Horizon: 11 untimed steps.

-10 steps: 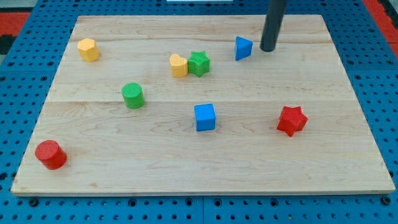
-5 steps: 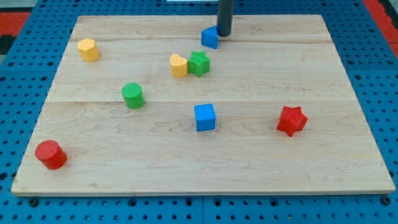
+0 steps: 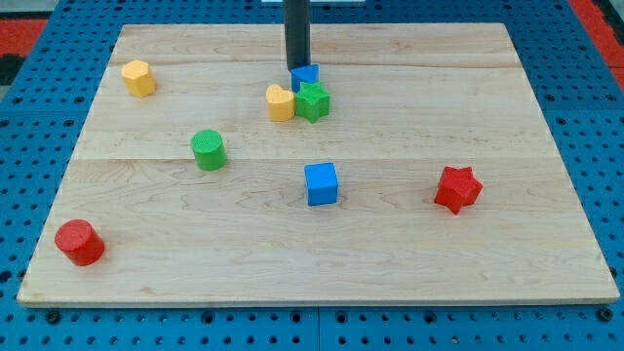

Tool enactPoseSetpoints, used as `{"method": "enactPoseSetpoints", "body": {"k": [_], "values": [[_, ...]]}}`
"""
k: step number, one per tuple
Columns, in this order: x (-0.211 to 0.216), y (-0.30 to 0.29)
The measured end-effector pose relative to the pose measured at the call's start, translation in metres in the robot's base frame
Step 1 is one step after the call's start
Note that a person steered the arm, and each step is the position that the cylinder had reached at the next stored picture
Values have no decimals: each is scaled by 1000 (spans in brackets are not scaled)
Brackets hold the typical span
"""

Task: Move the blue triangle to the top of the yellow heart

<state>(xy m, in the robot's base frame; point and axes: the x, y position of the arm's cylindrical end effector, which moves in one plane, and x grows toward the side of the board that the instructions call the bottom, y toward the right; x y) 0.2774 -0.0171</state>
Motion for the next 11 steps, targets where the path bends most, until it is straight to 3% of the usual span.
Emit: {"method": "enactPoseSetpoints", "body": {"k": [2, 4, 11], "values": [[18, 75], [28, 29], [26, -5]]}}
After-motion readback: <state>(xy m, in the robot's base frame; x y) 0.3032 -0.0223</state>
